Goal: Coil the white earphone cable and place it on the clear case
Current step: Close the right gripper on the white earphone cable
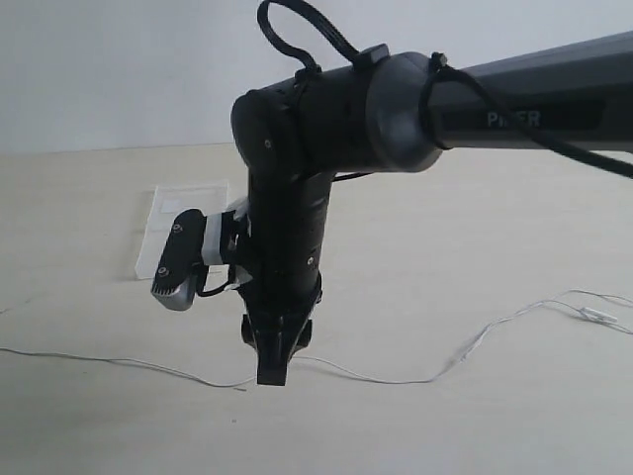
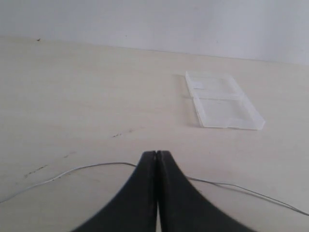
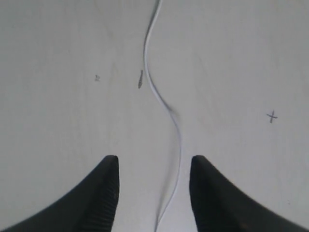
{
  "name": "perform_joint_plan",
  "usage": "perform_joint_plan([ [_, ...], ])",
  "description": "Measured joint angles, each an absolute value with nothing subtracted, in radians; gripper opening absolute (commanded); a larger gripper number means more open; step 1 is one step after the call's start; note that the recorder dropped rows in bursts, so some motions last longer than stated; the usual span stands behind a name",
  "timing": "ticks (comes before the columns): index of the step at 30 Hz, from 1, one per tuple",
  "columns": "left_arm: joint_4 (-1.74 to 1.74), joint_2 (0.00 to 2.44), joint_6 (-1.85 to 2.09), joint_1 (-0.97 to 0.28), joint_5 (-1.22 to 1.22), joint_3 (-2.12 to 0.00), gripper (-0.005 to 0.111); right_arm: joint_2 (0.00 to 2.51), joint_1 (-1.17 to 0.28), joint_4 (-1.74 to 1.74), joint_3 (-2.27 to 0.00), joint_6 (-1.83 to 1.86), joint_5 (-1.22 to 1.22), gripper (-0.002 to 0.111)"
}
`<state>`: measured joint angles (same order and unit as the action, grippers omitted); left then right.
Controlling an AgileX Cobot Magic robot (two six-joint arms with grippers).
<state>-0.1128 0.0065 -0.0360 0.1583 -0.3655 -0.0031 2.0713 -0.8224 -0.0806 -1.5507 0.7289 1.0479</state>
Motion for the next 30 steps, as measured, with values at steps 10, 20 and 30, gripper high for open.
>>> perform_joint_plan([
  [10, -0.113, 0.007, -0.036, 0.158, -0.366, -0.003, 0.0, 2.127, -0.848, -0.097, -1.551, 0.773, 0.996, 0.046],
  [20, -0.113, 0.007, -0.036, 0.158, -0.366, -0.003, 0.0, 2.182, -0.86, 0.008, -1.551, 0.718, 0.929, 0.046],
  [30, -0.113, 0.007, -0.036, 0.158, -0.366, -0.003, 0.0, 2.201, -0.86, 0.055, -1.551, 0.712, 0.882, 0.046],
])
